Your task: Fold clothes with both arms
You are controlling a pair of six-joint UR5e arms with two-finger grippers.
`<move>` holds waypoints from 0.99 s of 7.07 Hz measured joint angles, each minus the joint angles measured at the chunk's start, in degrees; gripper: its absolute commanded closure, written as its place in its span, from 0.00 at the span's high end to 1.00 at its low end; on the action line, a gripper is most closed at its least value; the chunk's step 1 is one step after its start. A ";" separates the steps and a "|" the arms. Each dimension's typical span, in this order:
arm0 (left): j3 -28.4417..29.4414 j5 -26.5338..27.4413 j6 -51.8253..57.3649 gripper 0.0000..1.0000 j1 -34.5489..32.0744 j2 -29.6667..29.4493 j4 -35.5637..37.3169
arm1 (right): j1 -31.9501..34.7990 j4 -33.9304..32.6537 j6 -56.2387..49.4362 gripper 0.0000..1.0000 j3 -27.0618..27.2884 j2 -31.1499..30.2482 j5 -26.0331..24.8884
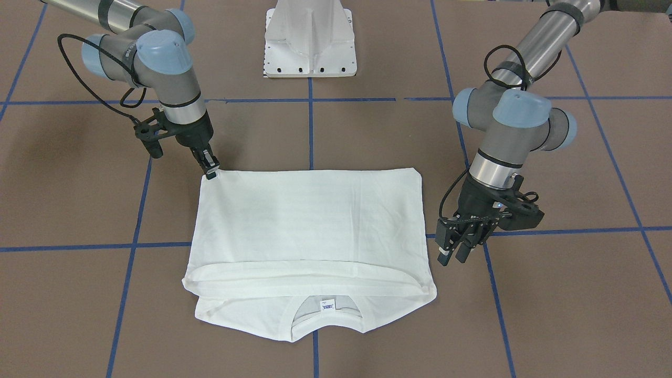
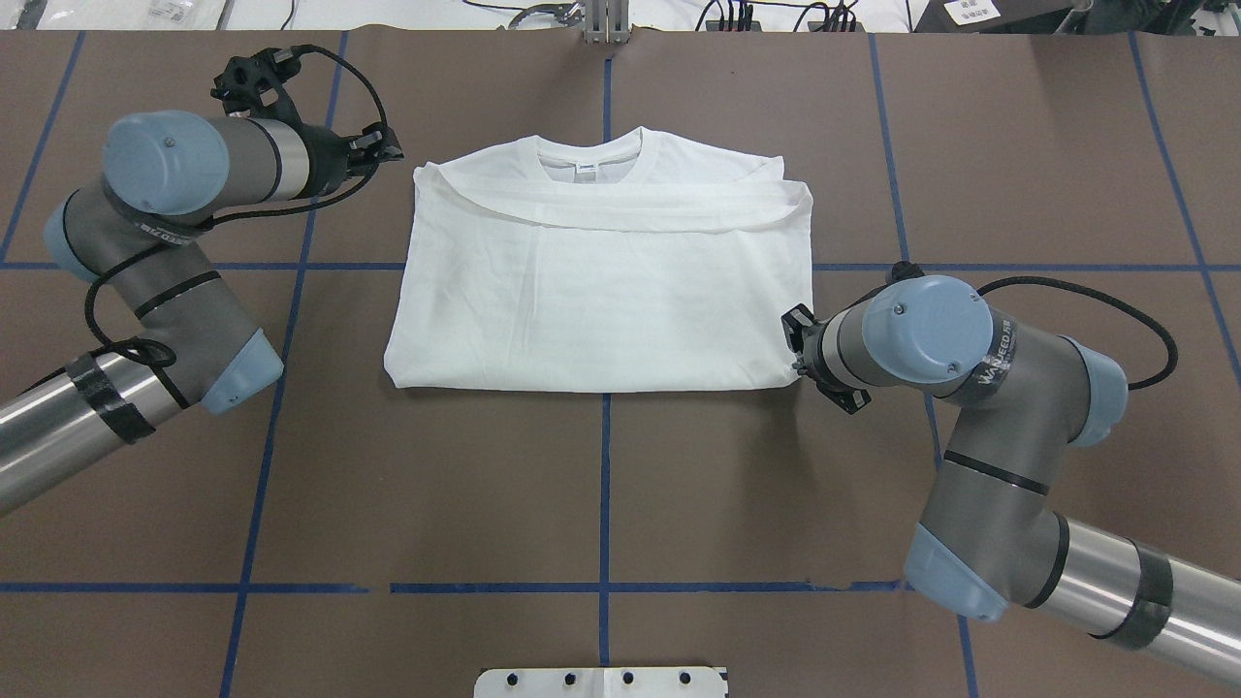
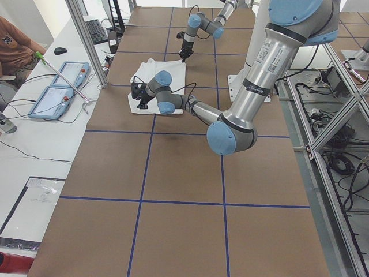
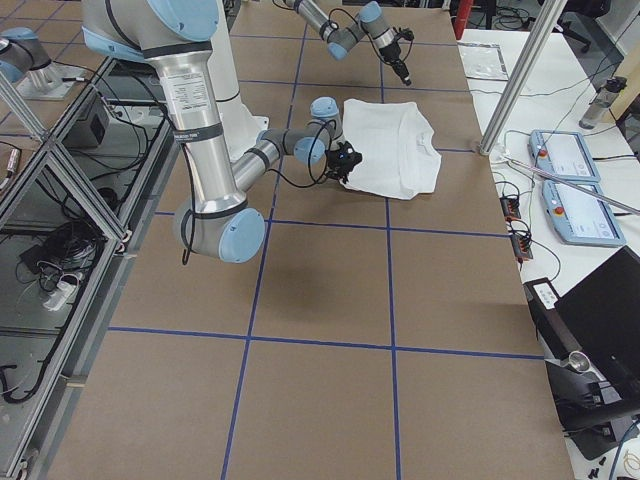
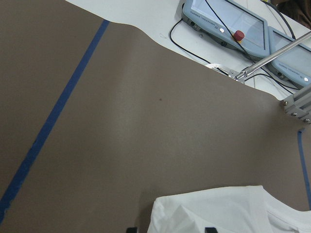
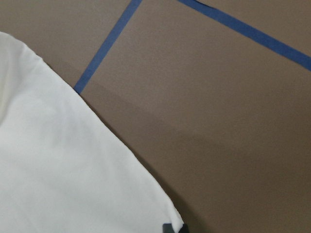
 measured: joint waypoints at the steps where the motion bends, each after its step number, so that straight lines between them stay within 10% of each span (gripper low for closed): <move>1: -3.08 -2.17 -0.18 0.65 -0.02 0.61 0.30 | -0.54 -4.45 0.07 0.00 5.30 -1.46 2.17; 4: -15.96 -13.10 -0.78 0.98 0.43 3.30 8.75 | -12.75 -13.17 -0.01 0.00 24.00 -12.96 7.44; 5: -19.14 -16.63 -0.85 0.99 1.18 3.62 11.89 | -17.31 -13.67 0.06 0.99 26.81 -15.86 10.50; 7: -25.71 -20.93 -7.25 0.99 5.18 6.09 15.48 | -25.05 -13.97 2.39 1.00 29.48 -18.62 13.73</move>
